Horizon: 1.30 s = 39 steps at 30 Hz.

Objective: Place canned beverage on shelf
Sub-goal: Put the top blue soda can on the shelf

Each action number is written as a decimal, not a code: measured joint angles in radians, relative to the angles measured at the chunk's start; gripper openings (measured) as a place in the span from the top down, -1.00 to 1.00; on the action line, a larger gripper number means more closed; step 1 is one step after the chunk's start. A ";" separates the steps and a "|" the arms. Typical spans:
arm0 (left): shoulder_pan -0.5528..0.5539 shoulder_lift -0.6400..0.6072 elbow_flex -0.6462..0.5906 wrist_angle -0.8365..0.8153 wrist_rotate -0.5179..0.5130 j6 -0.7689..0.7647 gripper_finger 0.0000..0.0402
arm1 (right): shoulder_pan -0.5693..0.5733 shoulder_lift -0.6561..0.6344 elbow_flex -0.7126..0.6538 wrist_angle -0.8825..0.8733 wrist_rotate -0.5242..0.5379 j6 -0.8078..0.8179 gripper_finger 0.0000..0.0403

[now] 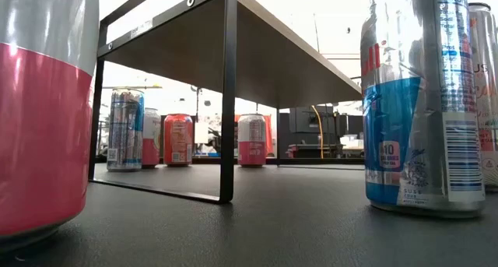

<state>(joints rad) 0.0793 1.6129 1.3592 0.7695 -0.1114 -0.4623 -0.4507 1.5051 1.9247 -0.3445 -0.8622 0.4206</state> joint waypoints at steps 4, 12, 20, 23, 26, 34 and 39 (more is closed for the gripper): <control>-0.006 0.000 0.001 -0.010 -0.050 0.003 -0.30 | 0.000 0.000 0.000 0.001 0.004 -0.003 -0.05; -0.034 0.000 0.001 -0.017 -0.140 0.002 -0.56 | -0.023 0.000 0.000 0.001 -0.001 0.005 -0.06; -0.064 -0.061 0.000 -0.081 -0.199 0.006 -0.58 | -0.049 -0.019 -0.001 0.004 -0.008 0.012 -0.06; -0.072 -0.105 0.000 -0.182 -0.222 0.005 -0.59 | -0.053 -0.031 -0.001 0.006 -0.011 0.012 -0.06; -0.080 -0.149 -0.001 -0.283 -0.253 -0.001 -0.59 | -0.053 -0.041 -0.001 -0.010 -0.011 0.011 -0.06; -0.100 -0.248 0.000 -0.309 -0.365 0.025 -0.59 | -0.033 -0.050 0.000 -0.153 -0.006 -0.072 -0.07; -0.124 -0.262 0.044 -0.402 -0.400 0.027 -0.59 | 0.008 -0.050 0.000 -0.227 0.025 -0.154 -0.07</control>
<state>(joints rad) -0.0444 1.3507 1.4036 0.3671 -0.5111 -0.4354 -0.4430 1.4550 1.9244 -0.5719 -0.8371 0.2668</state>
